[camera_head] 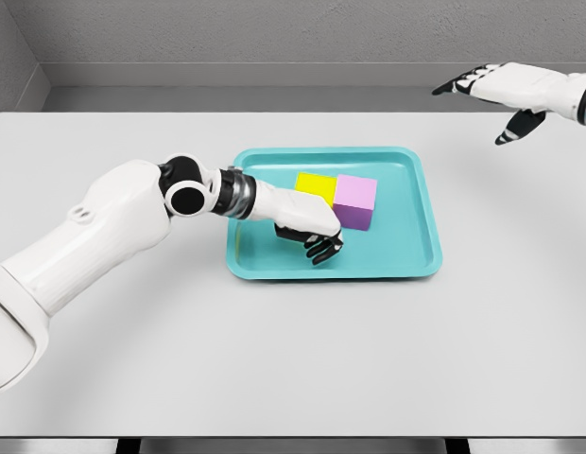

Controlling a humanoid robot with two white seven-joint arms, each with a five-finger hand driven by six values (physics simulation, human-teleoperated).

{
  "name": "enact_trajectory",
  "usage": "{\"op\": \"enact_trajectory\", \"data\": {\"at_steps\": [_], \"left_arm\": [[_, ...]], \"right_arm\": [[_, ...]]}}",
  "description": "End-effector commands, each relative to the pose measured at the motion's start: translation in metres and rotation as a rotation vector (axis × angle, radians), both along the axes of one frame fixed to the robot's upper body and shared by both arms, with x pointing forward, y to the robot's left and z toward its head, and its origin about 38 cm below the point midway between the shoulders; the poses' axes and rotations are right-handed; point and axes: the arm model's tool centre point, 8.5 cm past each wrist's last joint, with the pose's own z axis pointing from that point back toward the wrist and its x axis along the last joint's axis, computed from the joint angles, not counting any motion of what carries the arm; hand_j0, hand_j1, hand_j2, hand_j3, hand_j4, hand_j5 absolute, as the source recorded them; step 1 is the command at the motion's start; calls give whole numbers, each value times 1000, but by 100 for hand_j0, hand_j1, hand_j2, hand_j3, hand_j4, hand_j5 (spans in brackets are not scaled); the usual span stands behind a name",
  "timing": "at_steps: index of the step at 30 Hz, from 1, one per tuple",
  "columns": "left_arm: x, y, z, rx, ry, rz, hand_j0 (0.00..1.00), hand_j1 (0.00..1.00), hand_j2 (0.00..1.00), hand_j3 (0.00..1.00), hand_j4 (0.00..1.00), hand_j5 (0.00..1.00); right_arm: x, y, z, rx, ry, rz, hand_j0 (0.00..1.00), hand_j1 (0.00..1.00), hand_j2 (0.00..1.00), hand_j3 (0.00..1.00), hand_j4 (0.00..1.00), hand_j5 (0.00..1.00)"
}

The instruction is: Push two cubes

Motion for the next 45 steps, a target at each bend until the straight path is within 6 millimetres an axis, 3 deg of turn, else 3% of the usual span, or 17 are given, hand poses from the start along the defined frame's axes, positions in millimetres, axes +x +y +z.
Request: {"op": "enact_trajectory", "data": {"at_steps": [1,9,12,14,16,18,20,22,25,27,29,30,31,33,36,38,45], "left_arm": [[1,0,-1,-3,6,8,13,13,13,13,13,13],[3,-2,0,-6,11,15,14,14,14,14,14,14],[-28,-18,28,-72,-49,-118,15,15,15,15,15,15],[-47,-10,47,-129,-48,-172,16,16,16,16,16,16],[-76,15,66,-179,-37,-226,16,16,16,16,16,16],[-55,68,86,-176,-80,-100,18,18,18,18,18,18],[16,146,66,-166,-38,246,26,26,26,26,26,26],[56,152,30,-179,66,425,41,41,41,41,41,41],[61,152,22,-186,90,456,70,70,70,70,70,70],[61,130,15,-200,112,433,91,91,91,91,91,91],[60,123,16,-205,115,421,97,97,97,97,97,97],[60,123,16,-205,115,421,96,96,96,96,96,96],[61,122,16,-206,114,420,86,86,86,86,86,86],[61,122,17,-204,110,419,48,48,48,48,48,48],[61,122,18,-199,106,418,30,30,30,30,30,30],[61,123,17,-197,106,419,21,21,21,21,21,21],[61,107,16,-184,97,392,12,12,12,12,12,12]], "right_arm": [[-1,2,1,-8,-2,9,100,100,100,100,100,100],[-3,7,-6,-32,16,26,100,100,100,100,100,100],[-3,8,-6,-35,15,30,100,100,100,100,100,100],[-3,8,-6,-34,15,31,100,100,100,100,100,100],[-3,8,-4,-33,11,31,100,100,100,100,100,100],[-3,9,-4,-34,9,32,100,100,100,100,100,100],[-4,11,-3,-36,7,39,100,100,100,100,100,100],[-4,11,-3,-36,7,39,100,100,100,100,100,100],[-4,10,-3,-37,7,38,100,100,100,100,100,100],[-4,11,-3,-36,7,39,100,100,100,100,100,100],[-4,11,-3,-36,5,41,100,100,100,100,100,100],[-4,12,-3,-36,5,43,100,100,100,100,100,100],[-4,12,-3,-36,5,43,100,100,100,100,100,100],[-4,13,-2,-37,3,45,100,100,100,100,100,100],[-4,12,-2,-36,2,44,100,100,100,100,100,100],[-4,12,-1,-36,0,45,100,100,100,100,100,100],[-4,14,1,-35,-7,49,100,100,100,100,100,100]]}}
